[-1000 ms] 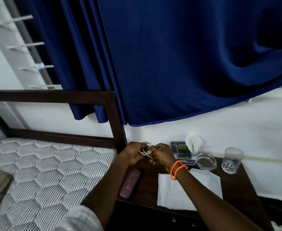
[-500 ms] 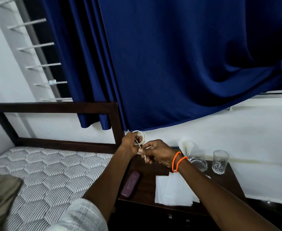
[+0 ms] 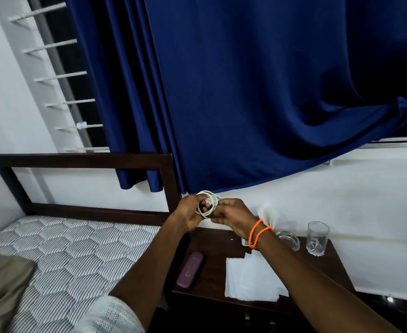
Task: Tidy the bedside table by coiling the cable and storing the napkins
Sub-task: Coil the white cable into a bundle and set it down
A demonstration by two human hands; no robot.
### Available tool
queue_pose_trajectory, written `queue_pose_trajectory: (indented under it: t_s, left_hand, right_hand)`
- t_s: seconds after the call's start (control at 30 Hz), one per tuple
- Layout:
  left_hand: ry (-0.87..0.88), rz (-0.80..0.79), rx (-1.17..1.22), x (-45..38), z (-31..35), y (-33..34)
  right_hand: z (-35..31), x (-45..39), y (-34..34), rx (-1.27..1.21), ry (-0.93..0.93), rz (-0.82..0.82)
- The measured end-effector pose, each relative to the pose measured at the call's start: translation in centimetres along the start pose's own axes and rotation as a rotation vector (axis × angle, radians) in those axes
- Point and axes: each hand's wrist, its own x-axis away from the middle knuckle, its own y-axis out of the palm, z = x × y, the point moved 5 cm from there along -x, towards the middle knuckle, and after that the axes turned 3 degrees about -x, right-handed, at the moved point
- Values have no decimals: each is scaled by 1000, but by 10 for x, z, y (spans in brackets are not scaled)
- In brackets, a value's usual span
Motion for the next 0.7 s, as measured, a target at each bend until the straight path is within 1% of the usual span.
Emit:
queue_pose_trajectory:
  t_s: [0.07,0.13,0.27,0.4,0.53,0.6,0.7]
  left_hand:
    - [40,13,-28,0,1,-2]
    - [102,46,-108,-2,4,-3]
    - [171,107,-236,-6,7,-2]
    - [275,156,-437,-6,11,-1]
    - [369,147,-571,-4,13,1]
    - [359,133,-605,-4,14,-1]
    - [245,23,-457,-4,12,-2]
  right_hand:
    - [1,-1,3,-169,19,-27]
    - [2,-1,5,-253,4,-41]
    - [7,-3,6,-257,-22,35]
    - [6,-4,7,-313,44,83]
    - [3,-4,5,-313,106,99]
    - [2,-4,3,-319,127,102]
    - [2,-3,0,-354,174,57]
